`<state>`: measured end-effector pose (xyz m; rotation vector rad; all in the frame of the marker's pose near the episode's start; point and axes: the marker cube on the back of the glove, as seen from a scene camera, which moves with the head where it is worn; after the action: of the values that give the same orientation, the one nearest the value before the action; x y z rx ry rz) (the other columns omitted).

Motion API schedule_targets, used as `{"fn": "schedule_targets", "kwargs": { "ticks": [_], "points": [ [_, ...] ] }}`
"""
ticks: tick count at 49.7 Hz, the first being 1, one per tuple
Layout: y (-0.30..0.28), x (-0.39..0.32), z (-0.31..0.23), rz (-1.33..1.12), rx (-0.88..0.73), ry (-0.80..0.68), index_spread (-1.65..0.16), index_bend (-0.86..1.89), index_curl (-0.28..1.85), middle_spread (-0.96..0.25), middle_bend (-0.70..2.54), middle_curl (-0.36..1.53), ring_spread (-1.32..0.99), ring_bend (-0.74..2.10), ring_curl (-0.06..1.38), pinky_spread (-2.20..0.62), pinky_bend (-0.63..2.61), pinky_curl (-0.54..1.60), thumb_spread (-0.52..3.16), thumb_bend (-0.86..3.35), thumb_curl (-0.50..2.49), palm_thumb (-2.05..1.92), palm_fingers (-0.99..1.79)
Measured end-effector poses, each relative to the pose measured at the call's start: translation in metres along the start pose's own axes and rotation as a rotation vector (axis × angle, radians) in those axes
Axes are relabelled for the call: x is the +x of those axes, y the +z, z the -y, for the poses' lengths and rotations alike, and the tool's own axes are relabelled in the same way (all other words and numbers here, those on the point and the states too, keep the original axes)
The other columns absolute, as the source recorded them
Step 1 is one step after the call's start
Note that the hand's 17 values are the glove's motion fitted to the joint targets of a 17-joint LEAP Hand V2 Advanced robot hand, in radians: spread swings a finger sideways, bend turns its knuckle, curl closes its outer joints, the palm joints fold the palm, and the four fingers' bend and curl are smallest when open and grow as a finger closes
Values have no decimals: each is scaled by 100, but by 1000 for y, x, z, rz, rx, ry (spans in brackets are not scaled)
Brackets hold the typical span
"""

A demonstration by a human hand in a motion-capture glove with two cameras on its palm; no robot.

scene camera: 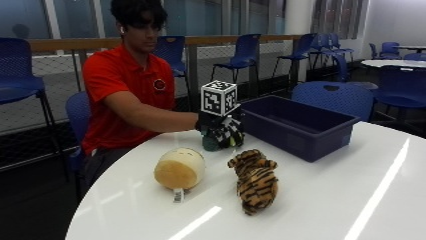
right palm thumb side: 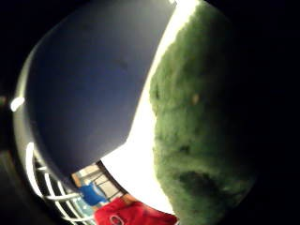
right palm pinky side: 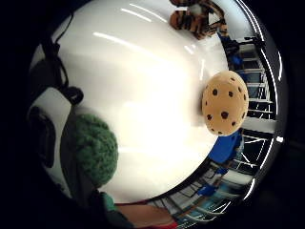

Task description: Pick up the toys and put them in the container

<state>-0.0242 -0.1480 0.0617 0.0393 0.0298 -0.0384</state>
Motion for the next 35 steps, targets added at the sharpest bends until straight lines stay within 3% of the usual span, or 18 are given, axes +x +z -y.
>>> {"fn": "schedule_targets", "kwargs": {
  "ticks": [18,35],
  "points": [
    [-97,1,24,56,88,8,-45,38,57,-41,52,34,-44,111,47,-44,102,44,74,22,68,69,113],
    [-160,-76,87,7,102,-89,-48,40,73,-44,56,41,-45,113,50,-44,104,47,56,19,82,68,106]
  ]
}}
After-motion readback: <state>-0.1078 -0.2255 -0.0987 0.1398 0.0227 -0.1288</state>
